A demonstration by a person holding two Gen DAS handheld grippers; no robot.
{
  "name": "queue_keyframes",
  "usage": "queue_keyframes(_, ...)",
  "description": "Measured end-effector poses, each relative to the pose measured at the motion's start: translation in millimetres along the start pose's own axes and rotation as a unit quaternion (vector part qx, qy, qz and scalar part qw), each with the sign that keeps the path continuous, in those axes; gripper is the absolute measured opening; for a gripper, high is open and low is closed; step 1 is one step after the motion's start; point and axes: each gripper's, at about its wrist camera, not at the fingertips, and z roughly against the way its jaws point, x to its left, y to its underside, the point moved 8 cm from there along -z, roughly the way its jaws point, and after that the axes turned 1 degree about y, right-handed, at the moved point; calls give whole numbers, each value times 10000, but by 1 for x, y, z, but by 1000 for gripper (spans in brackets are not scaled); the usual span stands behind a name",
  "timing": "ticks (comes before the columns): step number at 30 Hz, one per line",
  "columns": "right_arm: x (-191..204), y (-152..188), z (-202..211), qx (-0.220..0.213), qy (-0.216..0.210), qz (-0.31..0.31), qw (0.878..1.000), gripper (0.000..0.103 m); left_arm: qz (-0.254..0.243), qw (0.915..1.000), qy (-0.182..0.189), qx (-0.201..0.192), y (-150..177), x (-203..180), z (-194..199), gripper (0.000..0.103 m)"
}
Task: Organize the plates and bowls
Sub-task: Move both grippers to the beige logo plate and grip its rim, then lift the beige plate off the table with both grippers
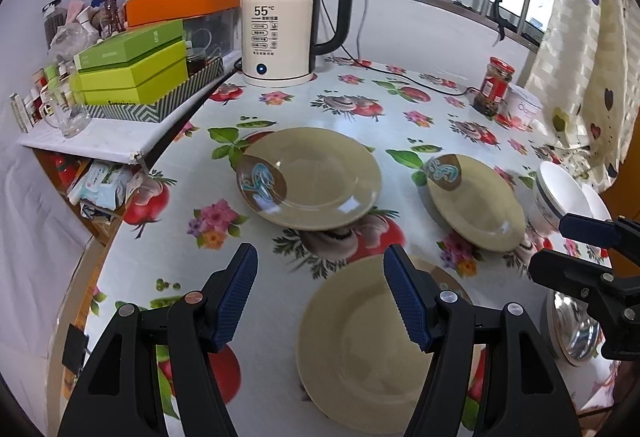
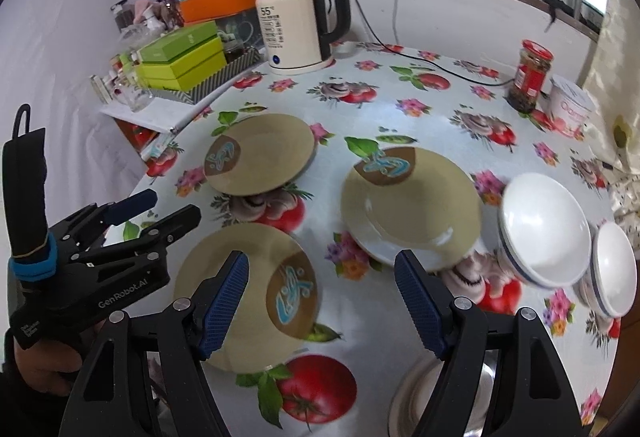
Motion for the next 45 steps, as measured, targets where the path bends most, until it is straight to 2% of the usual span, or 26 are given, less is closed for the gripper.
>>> queue_keyframes(9, 12, -29, -28, 59, -136, 137, 9998, 76, 259, 9996, -1, 91, -18, 27, -23, 66)
queue_keyframes(14, 13, -50, -53, 175, -235, 125, 9995, 68, 535, 9984, 64, 189, -31, 50, -45, 66)
queue_keyframes(20, 9, -74, -91, 380, -478, -11, 9981, 61, 826, 9956, 103, 428, -37, 74, -75, 49)
queue_keyframes(23, 9, -83, -112, 530, -635, -58, 9966, 57, 903, 9943, 231, 520, -39, 77, -87, 48)
queue_keyframes(30, 10, -93, -158, 880, -717, -103, 9935, 49, 1073, 9910, 290, 741, -41, 88, -113, 33)
queue_keyframes(33, 11, -95, -170, 959, -739, -118, 9926, 47, 1083, 9902, 421, 771, -42, 85, -120, 31)
queue_keyframes(37, 14, -96, -181, 1052, -742, -43, 9917, 37, 1015, 9906, 471, 790, -43, 81, -124, 27)
queue_keyframes(45, 14, -94, -193, 1147, -689, 1, 9910, 29, 1031, 9904, 528, 757, -45, 81, -127, 27)
